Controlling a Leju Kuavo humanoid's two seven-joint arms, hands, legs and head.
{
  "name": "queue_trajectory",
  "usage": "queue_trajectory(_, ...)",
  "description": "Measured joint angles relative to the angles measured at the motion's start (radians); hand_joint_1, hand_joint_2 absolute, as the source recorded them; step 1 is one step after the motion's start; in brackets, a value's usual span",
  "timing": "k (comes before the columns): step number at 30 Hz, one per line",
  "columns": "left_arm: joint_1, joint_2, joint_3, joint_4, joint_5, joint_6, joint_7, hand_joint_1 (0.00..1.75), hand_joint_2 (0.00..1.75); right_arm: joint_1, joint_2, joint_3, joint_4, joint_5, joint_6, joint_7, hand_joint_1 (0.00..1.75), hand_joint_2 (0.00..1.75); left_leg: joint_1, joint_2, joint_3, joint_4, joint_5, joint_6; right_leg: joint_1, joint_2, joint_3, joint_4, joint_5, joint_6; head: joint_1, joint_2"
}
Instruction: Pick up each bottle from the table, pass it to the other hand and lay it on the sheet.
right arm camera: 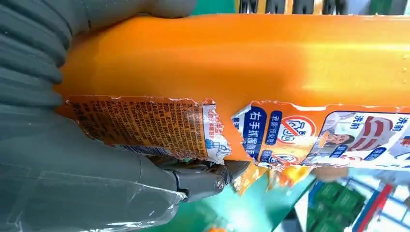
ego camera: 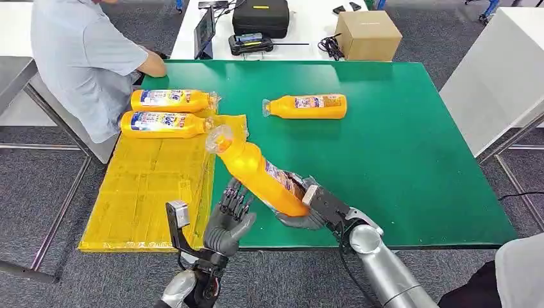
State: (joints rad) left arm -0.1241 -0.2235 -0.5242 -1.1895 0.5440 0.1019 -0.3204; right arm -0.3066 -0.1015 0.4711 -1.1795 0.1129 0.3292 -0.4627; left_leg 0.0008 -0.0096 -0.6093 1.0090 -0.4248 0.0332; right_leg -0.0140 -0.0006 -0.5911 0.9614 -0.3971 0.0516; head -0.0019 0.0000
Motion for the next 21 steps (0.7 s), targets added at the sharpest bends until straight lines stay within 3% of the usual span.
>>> queue_trajectory(6,-0.032,-0.011,-0.006,0.036,-0.051,-0.034,-0.024,0.00,1.75,-0.029,0.001,0.038,0.019,0.006,0.031,-0.019,1.75,1.75,-0.001,0.000,0.000,0.000,0.000,0.000,0.000,0.000,0.000,0.000,0.000,0.000,0.000,0.000)
queue_trajectory(12,-0.052,-0.022,-0.006,0.041,-0.192,0.102,-0.113,0.00,1.75,-0.044,0.002,0.071,0.040,0.016,0.033,-0.021,1.75,1.75,0.000,0.000,0.000,0.000,0.000,0.000,0.000,0.000,-0.001,0.000,0.000,0.000,0.000,0.000)
queue_trajectory(21,-0.071,-0.032,0.008,0.041,-0.183,0.114,-0.124,0.00,1.75,-0.067,0.002,0.126,0.060,0.027,0.033,-0.028,1.75,1.75,0.000,0.000,0.000,0.000,0.000,0.000,0.000,0.000,0.000,0.000,0.000,0.000,0.000,0.000)
